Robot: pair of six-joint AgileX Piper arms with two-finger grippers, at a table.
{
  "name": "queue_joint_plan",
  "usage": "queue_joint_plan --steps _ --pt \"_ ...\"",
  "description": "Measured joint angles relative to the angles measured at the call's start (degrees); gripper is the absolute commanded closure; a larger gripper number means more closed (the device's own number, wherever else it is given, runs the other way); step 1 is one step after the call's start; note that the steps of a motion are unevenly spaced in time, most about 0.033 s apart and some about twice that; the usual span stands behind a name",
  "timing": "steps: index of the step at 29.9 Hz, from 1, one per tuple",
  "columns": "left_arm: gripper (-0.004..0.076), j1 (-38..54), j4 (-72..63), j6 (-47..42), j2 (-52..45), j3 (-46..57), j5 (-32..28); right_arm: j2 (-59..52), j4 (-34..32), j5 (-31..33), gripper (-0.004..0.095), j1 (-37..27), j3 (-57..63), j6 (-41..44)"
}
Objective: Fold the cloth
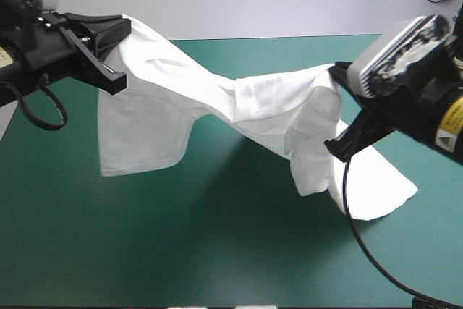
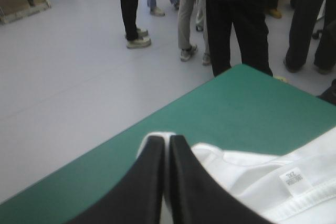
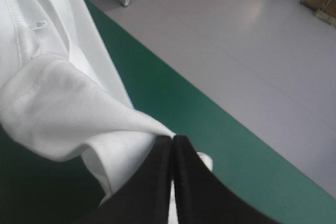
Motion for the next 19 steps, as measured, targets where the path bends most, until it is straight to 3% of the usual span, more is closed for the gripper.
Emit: queue_joint_plan --steps 11,19 --pt "0.0705 0.0 -0.2 -1.2 -0.4 -19.1 1.5 6.3 -0.4 0.6 0.0907 0.0 -23.8 -13.0" --pt "0.0705 0.0 -1.0 0.0 -1.0 -28.4 -4.1 8.5 1.6 -2.1 0.0905 0.1 -35.4 -20.0"
